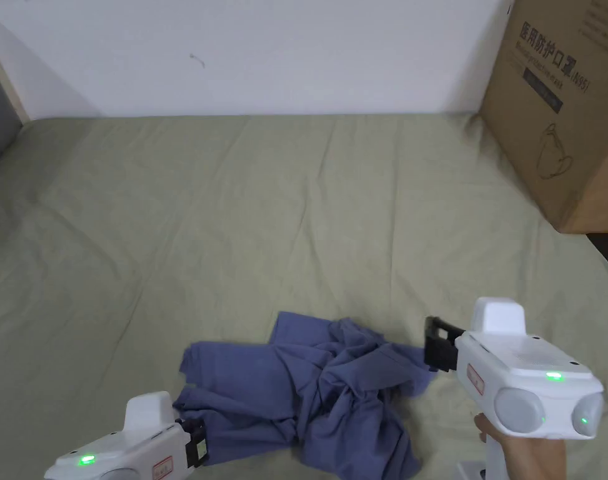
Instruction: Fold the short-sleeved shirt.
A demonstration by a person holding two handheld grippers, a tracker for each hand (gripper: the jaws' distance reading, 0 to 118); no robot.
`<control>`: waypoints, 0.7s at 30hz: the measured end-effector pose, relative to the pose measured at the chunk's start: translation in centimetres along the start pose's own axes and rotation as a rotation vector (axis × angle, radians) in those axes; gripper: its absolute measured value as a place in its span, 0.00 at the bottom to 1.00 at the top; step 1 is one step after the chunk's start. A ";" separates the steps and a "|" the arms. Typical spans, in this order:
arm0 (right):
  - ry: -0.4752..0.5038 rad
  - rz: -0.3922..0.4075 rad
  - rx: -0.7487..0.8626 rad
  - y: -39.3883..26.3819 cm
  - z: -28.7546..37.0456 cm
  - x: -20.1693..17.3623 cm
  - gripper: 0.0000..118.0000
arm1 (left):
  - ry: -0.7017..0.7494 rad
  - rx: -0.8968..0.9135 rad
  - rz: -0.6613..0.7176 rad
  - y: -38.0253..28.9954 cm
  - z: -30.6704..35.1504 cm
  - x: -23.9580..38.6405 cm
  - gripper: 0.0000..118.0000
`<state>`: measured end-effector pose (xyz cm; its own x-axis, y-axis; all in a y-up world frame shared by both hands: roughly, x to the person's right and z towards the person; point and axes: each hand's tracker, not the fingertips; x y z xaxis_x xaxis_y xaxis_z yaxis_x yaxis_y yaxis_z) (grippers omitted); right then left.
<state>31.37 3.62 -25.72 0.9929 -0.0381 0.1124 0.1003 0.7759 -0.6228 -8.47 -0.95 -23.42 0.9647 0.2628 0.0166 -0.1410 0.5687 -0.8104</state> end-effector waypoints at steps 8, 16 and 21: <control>0.015 -0.093 -0.265 -1.6 -8.0 0.5 0.71 | -0.016 0.016 -0.006 0.9 0.6 0.7 0.00; 0.064 -0.059 -0.294 -3.2 -9.5 0.7 0.03 | -0.033 0.017 0.000 0.9 0.0 0.0 0.00; 0.060 -0.035 -0.172 -0.9 -4.9 0.7 0.02 | -0.068 0.044 0.017 1.6 0.6 -0.1 0.00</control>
<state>32.29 -0.18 -28.91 0.9901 -0.1049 0.0928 0.1390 0.6544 -0.7433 -8.91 0.48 -24.38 0.9448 0.3245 0.0443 -0.1684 0.5974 -0.7841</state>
